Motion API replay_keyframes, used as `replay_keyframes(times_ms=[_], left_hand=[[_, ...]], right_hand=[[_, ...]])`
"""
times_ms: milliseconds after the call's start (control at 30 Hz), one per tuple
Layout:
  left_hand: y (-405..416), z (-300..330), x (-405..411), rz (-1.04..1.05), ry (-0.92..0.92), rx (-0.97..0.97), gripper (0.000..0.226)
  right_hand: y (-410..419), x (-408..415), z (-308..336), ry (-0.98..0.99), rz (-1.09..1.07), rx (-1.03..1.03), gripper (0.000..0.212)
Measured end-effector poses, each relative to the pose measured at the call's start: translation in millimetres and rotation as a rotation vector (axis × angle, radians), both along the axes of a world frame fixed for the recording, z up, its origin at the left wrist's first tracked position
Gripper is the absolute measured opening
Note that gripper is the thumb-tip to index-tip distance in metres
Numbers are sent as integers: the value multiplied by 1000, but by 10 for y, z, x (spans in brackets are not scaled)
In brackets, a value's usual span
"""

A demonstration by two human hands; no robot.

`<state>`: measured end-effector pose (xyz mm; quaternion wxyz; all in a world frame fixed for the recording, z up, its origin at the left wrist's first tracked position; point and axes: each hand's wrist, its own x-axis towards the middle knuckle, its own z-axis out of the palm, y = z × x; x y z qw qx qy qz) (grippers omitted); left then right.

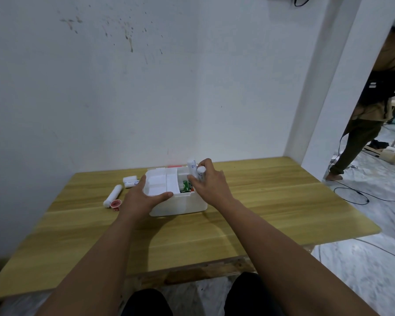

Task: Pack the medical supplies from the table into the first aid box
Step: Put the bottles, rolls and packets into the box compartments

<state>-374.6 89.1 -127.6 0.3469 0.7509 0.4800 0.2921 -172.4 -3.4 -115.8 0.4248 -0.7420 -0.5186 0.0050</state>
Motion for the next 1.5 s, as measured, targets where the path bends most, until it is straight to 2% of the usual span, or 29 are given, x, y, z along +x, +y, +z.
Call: replay_keyframes(times_ms=[200, 400, 567, 800, 933, 1267, 1500], left_hand=[[-10, 19, -7, -15, -18, 4, 106], [-14, 25, -1, -40, -32, 21, 98], [0, 17, -8, -21, -12, 2, 106], [-16, 26, 4, -26, -5, 16, 102], [-20, 25, 2, -21, -19, 13, 104], [14, 1, 10, -12, 8, 8, 108], [61, -38, 5, -7, 37, -5, 117]], right_hand=[[64, 30, 12, 156, 58, 86, 51], [118, 88, 176, 326, 111, 117, 52], [130, 123, 266, 404, 194, 100, 49], [51, 199, 259, 220, 184, -6, 27], [56, 225, 262, -38, 161, -131, 26], [18, 198, 245, -433, 147, -282, 18], [8, 214, 139, -400, 134, -227, 21]])
